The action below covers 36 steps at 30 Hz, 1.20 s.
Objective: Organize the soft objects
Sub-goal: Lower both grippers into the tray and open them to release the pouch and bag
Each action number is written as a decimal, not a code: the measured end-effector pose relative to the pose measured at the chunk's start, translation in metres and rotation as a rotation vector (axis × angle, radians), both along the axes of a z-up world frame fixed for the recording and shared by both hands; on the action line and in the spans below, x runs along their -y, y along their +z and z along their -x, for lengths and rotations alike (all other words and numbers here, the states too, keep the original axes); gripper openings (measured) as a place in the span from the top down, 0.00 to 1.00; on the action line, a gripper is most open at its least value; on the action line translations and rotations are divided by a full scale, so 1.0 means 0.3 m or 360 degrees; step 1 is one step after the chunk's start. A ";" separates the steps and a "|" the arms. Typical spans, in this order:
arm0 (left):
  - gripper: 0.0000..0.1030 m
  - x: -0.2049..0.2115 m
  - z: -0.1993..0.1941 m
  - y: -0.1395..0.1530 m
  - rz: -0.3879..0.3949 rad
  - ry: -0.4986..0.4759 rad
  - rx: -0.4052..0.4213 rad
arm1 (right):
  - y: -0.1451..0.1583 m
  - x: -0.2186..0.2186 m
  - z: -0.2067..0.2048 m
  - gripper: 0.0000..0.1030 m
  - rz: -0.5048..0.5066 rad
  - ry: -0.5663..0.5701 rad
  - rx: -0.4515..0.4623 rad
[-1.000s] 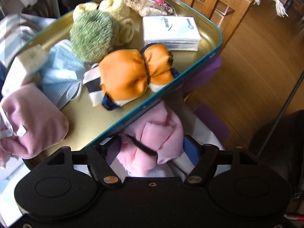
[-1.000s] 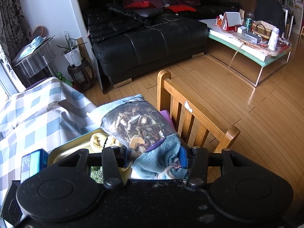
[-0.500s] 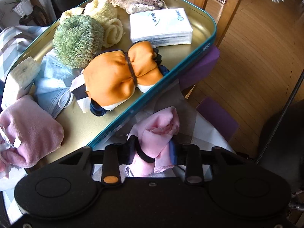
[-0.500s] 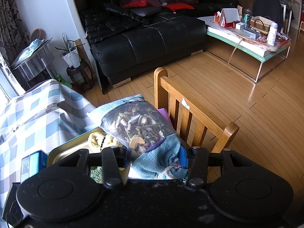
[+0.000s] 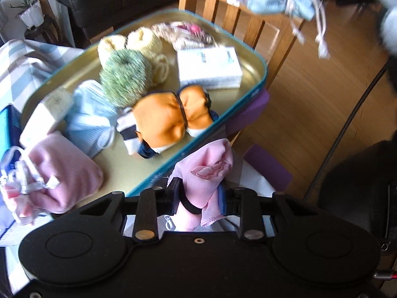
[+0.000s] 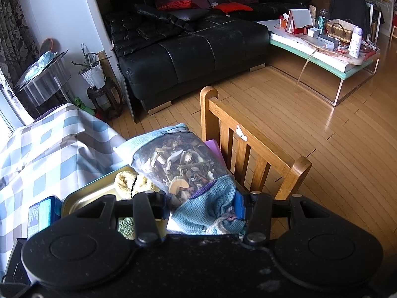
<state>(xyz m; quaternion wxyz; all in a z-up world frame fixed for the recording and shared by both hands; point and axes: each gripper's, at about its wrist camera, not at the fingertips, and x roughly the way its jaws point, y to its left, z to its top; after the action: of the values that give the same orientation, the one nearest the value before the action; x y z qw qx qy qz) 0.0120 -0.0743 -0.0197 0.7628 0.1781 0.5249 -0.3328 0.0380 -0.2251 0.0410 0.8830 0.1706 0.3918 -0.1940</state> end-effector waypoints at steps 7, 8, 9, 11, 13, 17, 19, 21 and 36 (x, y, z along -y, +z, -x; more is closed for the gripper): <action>0.72 -0.067 -0.029 0.193 0.0130 0.0071 0.0138 | 0.008 -0.003 0.010 0.55 0.0017 0.0012 0.0016; 0.72 -0.066 -0.039 0.217 0.0148 0.0094 0.0166 | 0.009 -0.006 0.011 0.55 0.0020 0.0015 0.0018; 0.72 -0.072 -0.051 0.234 0.0165 0.0112 0.0190 | 0.011 -0.008 0.011 0.55 0.0023 0.0017 0.0019; 0.72 -0.092 -0.085 0.276 0.0187 0.0150 0.0239 | 0.012 -0.013 0.011 0.55 0.0028 0.0024 0.0022; 0.72 -0.105 -0.120 0.309 0.0192 0.0187 0.0288 | 0.013 -0.018 0.012 0.55 0.0033 0.0031 0.0023; 0.71 -0.115 -0.176 0.341 0.0196 0.0273 0.0341 | 0.016 -0.030 0.010 0.55 0.0045 0.0050 0.0023; 0.71 -0.116 -0.210 0.334 0.0196 0.0312 0.0351 | 0.016 -0.028 0.011 0.55 0.0048 0.0061 0.0022; 0.71 -0.108 -0.241 0.315 0.0189 0.0343 0.0347 | 0.015 -0.031 0.009 0.55 0.0047 0.0074 0.0020; 0.70 -0.089 -0.346 0.240 0.0151 0.0454 0.0231 | 0.007 -0.038 0.006 0.31 0.0030 0.0116 0.0019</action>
<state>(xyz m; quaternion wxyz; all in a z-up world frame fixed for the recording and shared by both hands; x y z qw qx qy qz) 0.1159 -0.0476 0.0523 0.8458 0.0892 0.4722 -0.2319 0.0361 -0.2136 0.0430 0.8934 0.1491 0.3905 -0.1645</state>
